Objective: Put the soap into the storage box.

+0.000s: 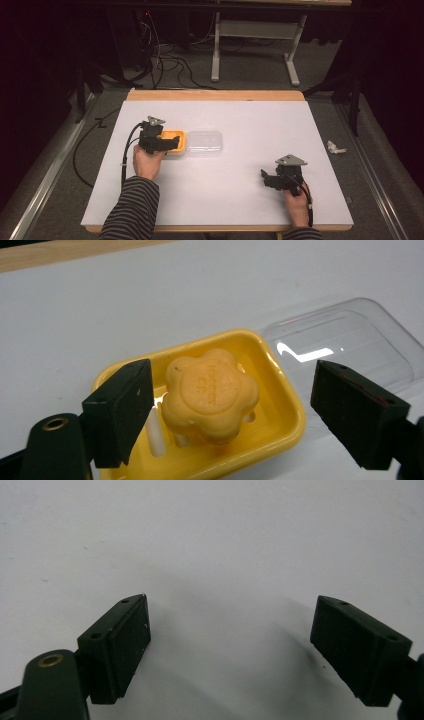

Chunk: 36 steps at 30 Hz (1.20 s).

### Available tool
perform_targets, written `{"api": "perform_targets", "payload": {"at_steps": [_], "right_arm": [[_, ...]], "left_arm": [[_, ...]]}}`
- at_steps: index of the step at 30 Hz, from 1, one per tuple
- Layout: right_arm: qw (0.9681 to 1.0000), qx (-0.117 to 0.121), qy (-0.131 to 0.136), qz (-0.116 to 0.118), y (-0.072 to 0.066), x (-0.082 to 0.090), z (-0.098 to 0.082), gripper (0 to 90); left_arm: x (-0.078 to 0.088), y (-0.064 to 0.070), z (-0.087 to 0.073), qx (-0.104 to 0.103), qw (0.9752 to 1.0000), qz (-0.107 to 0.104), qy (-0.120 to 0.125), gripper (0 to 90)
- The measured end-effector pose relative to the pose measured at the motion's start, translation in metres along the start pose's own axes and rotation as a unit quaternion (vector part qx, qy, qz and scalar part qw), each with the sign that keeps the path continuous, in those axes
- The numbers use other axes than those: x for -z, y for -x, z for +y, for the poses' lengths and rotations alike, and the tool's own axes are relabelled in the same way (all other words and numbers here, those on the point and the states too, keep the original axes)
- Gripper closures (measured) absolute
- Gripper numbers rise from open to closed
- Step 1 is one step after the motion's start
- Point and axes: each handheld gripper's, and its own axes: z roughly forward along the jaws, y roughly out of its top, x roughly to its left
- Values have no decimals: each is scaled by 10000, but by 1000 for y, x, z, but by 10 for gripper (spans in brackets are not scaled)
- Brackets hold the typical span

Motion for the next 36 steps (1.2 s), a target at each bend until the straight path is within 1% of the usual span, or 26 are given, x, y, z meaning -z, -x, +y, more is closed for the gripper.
{"api": "perform_targets", "payload": {"at_steps": [4, 5, 7, 8, 13, 21, 23, 29, 31, 32, 33, 36], "right_arm": [[10000, -5, -2, 4, 0, 0, 0, 166], [10000, -10, -3, 7, 0, 0, 0, 166], [10000, -6, 0, 7, 0, 0, 0, 166], [10000, -9, -1, 9, 0, 0, 0, 166], [10000, -13, -2, 12, 0, 0, 0, 166], [10000, -31, -8, 17, 0, 0, 0, 166], [10000, -31, -9, 27, 1, 0, 0, 165], [10000, -68, -22, 63, 2, -1, 0, 167], [9999, -89, -23, 108, 3, -1, 0, 178], [9999, -93, -28, 114, 3, -1, 0, 178], [9999, -97, -26, 116, 3, -1, 0, 178], [9999, -86, -20, 107, 2, -1, 0, 178]], "left_arm": [[8, 6, 1, -24, 9999, -147, 71, 181], [9, 7, 1, 1, 9998, -166, 97, 182], [12, 9, 1, -22, 9997, -226, 98, 182], [14, 10, 1, 8, 9996, -254, 121, 182], [19, 15, 1, -7, 9993, -355, 126, 182], [29, 21, -2, 38, 9986, -500, 148, 182], [31, 22, -3, 7, 9986, -514, 134, 182], [39, 27, -7, 37, 9976, -661, 185, 182], [41, 28, -9, 15, 9975, -689, 173, 182], [42, 29, -9, 66, 9973, -704, 192, 183], [43, 29, -11, 47, 9973, -715, 183, 182], [46, 30, -13, 76, 9968, -775, 204, 182]]}}
